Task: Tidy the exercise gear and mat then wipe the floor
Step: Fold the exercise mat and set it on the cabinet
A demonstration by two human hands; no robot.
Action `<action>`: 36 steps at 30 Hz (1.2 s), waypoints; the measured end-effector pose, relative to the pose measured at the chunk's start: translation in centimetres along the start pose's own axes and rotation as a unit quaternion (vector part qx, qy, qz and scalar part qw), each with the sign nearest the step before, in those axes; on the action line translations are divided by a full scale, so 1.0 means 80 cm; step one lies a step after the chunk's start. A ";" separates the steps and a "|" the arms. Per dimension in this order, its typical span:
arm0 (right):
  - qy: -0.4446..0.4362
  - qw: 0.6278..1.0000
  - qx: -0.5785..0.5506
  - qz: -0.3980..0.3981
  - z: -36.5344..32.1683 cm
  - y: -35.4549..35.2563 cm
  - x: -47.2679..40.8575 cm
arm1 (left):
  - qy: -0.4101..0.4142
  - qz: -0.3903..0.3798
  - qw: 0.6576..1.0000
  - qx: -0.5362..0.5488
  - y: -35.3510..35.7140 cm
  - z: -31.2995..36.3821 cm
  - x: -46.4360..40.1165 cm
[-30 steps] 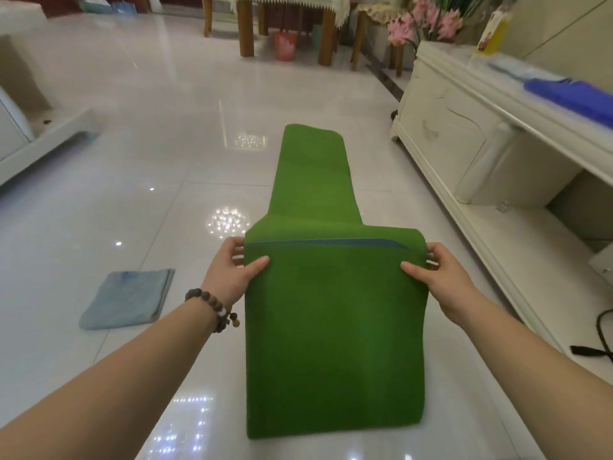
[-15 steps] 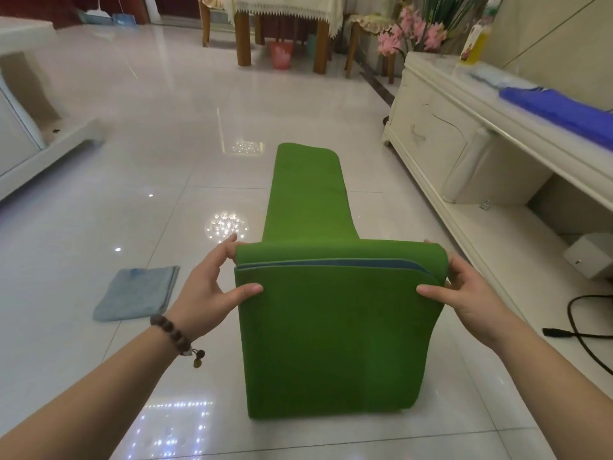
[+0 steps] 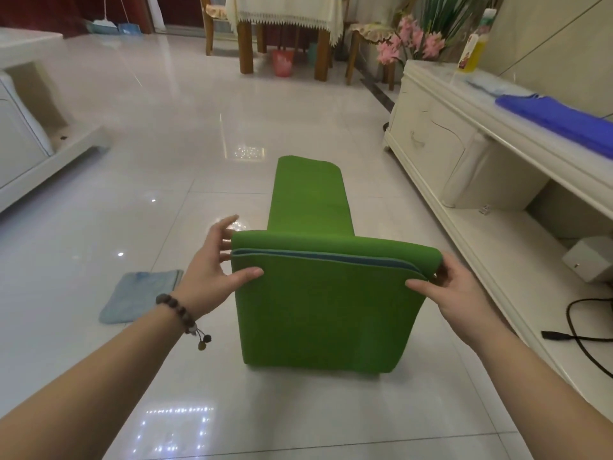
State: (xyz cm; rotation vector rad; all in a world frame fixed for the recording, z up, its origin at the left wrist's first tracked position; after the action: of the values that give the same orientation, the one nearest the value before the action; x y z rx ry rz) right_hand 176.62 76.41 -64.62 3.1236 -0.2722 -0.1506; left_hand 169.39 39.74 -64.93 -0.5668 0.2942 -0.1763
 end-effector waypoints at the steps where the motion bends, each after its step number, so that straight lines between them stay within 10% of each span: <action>1: 0.005 1.000 -0.005 -0.008 0.002 0.001 -0.006 | -0.009 -0.034 0.999 -0.012 0.001 0.001 -0.007; 5: 0.081 0.995 -0.039 -0.037 0.017 0.003 -0.021 | -0.065 -0.111 0.991 0.034 0.014 -0.004 -0.032; 32: -0.028 0.994 0.043 0.096 0.010 0.037 -0.017 | -0.107 0.078 0.988 0.085 0.035 -0.002 -0.017; 36: 0.015 0.989 0.043 0.140 0.041 0.040 -0.059 | -0.198 -0.025 0.976 0.083 0.068 -0.046 -0.035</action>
State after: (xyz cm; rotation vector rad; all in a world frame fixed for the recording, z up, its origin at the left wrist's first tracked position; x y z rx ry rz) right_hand 171.12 74.08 -67.40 3.1235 -0.7276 -0.0926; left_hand 165.99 43.08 -70.24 -0.4318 -0.1225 -0.1301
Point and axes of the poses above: each hand's wrist, its own x-axis away from the middle knuckle, its own y-axis out of the palm, z = x × y, the point moved 2 cm from there along -x, towards the middle knuckle, and after that the axes turned 12 degrees about -x, right-handed, at the moved point
